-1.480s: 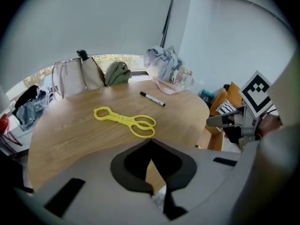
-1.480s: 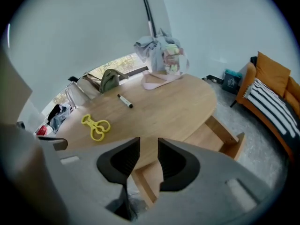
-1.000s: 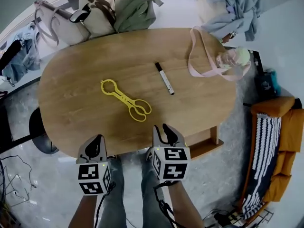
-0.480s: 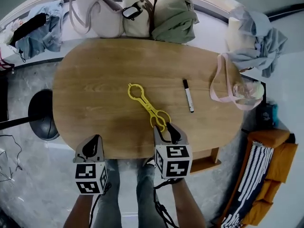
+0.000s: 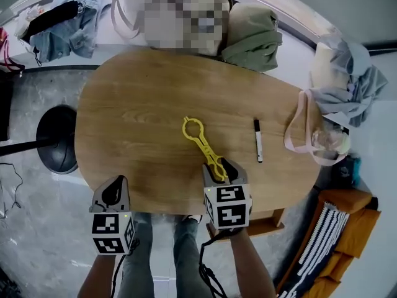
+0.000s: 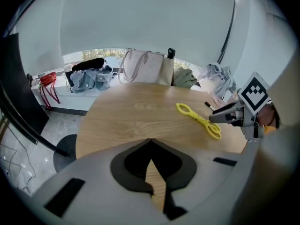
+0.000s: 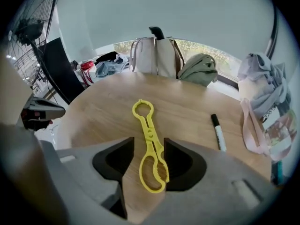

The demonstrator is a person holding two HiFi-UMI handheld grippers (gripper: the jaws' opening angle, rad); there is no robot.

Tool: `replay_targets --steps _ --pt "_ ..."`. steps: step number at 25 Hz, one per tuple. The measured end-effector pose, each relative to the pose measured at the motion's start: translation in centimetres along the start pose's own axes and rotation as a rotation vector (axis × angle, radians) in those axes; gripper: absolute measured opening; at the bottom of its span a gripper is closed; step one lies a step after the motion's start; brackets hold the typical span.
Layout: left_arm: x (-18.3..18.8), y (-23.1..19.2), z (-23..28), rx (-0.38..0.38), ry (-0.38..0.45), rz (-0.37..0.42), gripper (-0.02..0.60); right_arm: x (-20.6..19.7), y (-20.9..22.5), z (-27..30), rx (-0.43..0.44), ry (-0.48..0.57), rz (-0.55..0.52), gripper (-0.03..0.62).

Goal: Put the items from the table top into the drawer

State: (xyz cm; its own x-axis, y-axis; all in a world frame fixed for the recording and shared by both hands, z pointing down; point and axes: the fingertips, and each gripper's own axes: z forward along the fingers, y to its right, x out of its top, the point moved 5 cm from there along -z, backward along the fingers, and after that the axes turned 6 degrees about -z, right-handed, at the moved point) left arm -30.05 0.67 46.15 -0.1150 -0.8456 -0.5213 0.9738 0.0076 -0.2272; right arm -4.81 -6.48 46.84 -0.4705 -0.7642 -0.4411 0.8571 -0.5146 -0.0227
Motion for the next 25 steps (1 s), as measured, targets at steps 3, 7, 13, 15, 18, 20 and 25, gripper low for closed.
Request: replay_targets --steps 3,7,13,15,18,20,25 --pt "0.1 -0.7 0.2 0.017 0.002 -0.020 -0.002 0.7 -0.1 1.0 0.014 -0.028 -0.076 0.186" --pt "0.1 -1.3 0.5 0.030 0.004 -0.044 -0.003 1.8 -0.4 2.1 0.042 -0.055 -0.146 0.205" --pt "-0.4 -1.8 0.8 0.044 -0.002 -0.073 -0.002 2.3 -0.5 3.5 0.087 -0.098 -0.216 0.225" --pt "-0.5 -1.8 0.8 0.046 -0.004 -0.076 -0.002 2.1 -0.6 4.1 0.116 -0.107 -0.246 0.231" --pt "-0.5 -1.8 0.9 0.047 -0.003 -0.080 -0.003 2.1 -0.7 4.4 0.138 -0.137 -0.257 0.246" --pt "-0.5 -1.9 1.0 0.049 -0.001 -0.083 -0.003 2.1 -0.6 4.5 0.140 -0.153 -0.249 0.259" --pt "-0.5 -2.1 1.2 0.054 0.001 -0.090 -0.003 2.1 -0.1 5.1 0.116 -0.162 -0.250 0.261"
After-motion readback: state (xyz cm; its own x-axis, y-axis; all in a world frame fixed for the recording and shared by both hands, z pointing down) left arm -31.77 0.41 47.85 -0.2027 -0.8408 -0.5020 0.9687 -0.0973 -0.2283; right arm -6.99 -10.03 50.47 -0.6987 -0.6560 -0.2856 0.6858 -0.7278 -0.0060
